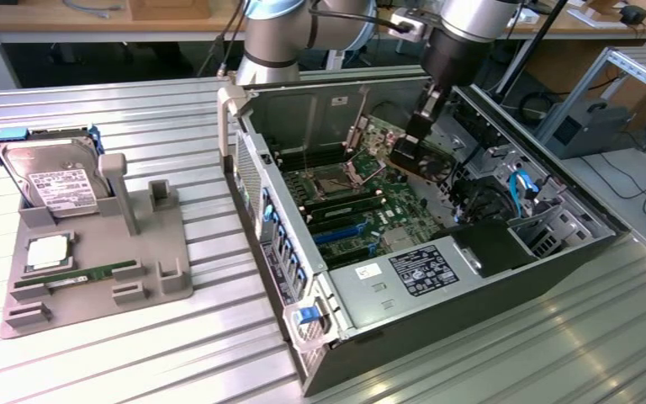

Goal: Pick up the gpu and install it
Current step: 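Insert the gpu into the slot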

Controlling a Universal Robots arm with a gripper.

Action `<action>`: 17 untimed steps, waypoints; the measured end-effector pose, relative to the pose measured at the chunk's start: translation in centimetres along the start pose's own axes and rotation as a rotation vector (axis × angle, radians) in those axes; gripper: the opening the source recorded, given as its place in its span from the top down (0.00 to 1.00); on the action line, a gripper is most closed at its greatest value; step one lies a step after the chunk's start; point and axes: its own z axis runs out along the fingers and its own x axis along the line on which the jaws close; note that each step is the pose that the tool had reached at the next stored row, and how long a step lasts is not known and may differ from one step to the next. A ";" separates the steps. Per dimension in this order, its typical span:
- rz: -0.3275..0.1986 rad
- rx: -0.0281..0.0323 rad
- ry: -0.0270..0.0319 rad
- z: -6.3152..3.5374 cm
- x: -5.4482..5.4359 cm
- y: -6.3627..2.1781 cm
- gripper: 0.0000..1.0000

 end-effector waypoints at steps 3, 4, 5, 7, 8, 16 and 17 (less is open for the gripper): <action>-0.054 0.0033 0.0017 0.02 0.0 0.00 0.73; -0.077 0.0047 0.0024 0.03 0.0 0.00 0.73; -0.105 0.0064 0.0033 0.04 0.0 0.00 0.73; -0.140 0.0086 0.0044 0.05 0.0 0.00 0.73; -0.152 0.0093 0.0048 0.05 0.0 0.00 0.73; -0.297 0.0178 0.0090 0.10 0.0 0.00 0.73; -0.321 0.0192 0.0096 0.11 0.0 0.00 0.73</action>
